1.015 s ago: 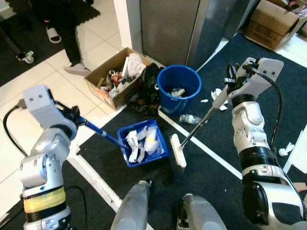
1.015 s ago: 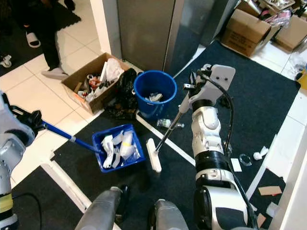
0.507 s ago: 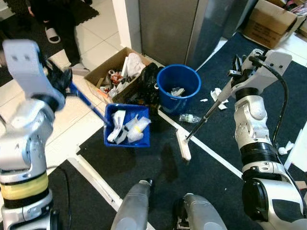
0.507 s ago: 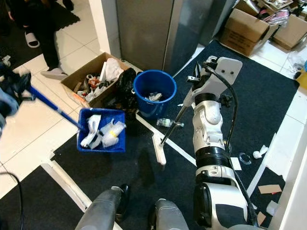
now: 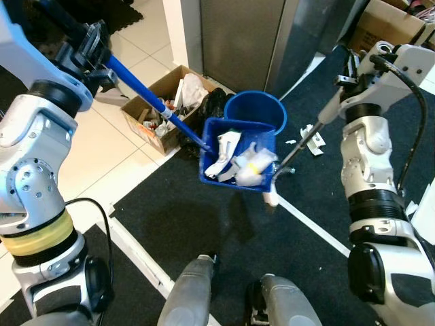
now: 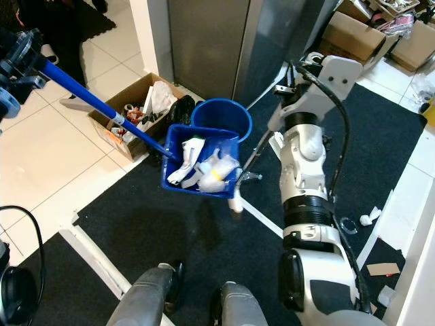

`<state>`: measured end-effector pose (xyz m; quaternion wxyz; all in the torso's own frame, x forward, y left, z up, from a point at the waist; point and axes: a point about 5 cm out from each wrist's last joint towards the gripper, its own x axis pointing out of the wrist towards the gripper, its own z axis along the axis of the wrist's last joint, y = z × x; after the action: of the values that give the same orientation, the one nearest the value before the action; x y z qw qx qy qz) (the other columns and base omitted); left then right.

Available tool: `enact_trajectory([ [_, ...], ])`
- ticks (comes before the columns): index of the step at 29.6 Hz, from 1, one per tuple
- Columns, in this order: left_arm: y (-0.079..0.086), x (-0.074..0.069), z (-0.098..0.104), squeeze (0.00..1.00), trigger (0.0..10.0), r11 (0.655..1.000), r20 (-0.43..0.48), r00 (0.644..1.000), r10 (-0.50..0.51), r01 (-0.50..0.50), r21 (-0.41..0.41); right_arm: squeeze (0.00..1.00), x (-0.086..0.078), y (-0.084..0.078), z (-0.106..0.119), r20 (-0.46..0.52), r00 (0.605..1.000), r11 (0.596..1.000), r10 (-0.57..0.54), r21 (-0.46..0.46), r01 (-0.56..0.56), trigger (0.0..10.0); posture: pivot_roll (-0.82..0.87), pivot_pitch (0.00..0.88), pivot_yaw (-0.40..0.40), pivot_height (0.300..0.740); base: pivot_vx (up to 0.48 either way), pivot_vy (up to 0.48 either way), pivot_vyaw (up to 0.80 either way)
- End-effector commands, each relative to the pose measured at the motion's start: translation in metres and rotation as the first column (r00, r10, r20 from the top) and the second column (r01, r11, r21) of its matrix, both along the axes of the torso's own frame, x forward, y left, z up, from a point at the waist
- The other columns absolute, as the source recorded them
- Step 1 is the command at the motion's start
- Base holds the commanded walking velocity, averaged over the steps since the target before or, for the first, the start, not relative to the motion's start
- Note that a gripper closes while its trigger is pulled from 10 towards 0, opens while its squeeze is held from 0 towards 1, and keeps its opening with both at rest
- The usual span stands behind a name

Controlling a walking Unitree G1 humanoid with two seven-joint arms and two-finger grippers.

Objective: Sweep floor

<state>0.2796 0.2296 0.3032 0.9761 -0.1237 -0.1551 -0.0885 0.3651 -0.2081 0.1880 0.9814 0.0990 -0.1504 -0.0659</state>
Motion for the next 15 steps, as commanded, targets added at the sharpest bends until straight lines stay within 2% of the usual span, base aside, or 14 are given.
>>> enact_trajectory([
  [1,0.001,-0.002,0.011,0.00,10.0,0.998,0.065,0.998,-0.006,0.010,-0.059,0.00,0.001,-0.004,0.005,0.009,1.000,1.000,-0.021,-0.002,0.021,10.0,0.07,0.048,-0.018,0.740,0.000,0.000,0.00],
  [6,0.015,0.000,0.016,0.00,10.0,0.969,0.088,0.993,0.073,-0.050,-0.243,0.00,0.002,-0.024,-0.001,-0.056,0.990,0.988,-0.127,-0.096,0.122,10.0,0.07,0.044,-0.019,0.740,0.000,0.000,0.00],
  [8,0.017,0.001,0.013,0.00,10.0,0.962,0.076,0.993,0.090,-0.067,-0.266,0.00,0.001,-0.033,-0.004,-0.076,0.981,0.980,-0.178,-0.106,0.169,10.0,0.07,0.043,-0.020,0.740,0.000,0.000,0.00],
  [11,0.021,0.001,0.008,0.00,10.0,0.957,0.049,0.992,0.117,-0.099,-0.271,0.00,-0.002,-0.055,-0.008,-0.115,0.949,0.951,-0.295,-0.131,0.280,10.0,0.08,0.043,-0.023,0.740,0.000,0.000,0.00],
  [12,0.025,0.001,0.006,0.00,10.0,0.954,0.032,0.989,0.141,-0.127,-0.270,0.00,-0.004,-0.063,-0.008,-0.118,0.939,0.945,-0.323,-0.088,0.314,10.0,0.08,0.043,-0.023,0.740,0.000,0.000,0.00],
  [15,0.030,0.000,0.004,0.00,10.0,0.953,0.016,0.985,0.170,-0.160,-0.259,0.00,-0.004,-0.069,-0.004,-0.104,0.938,0.942,-0.331,0.020,0.335,10.0,0.08,0.043,-0.023,0.740,0.000,0.000,0.00],
])
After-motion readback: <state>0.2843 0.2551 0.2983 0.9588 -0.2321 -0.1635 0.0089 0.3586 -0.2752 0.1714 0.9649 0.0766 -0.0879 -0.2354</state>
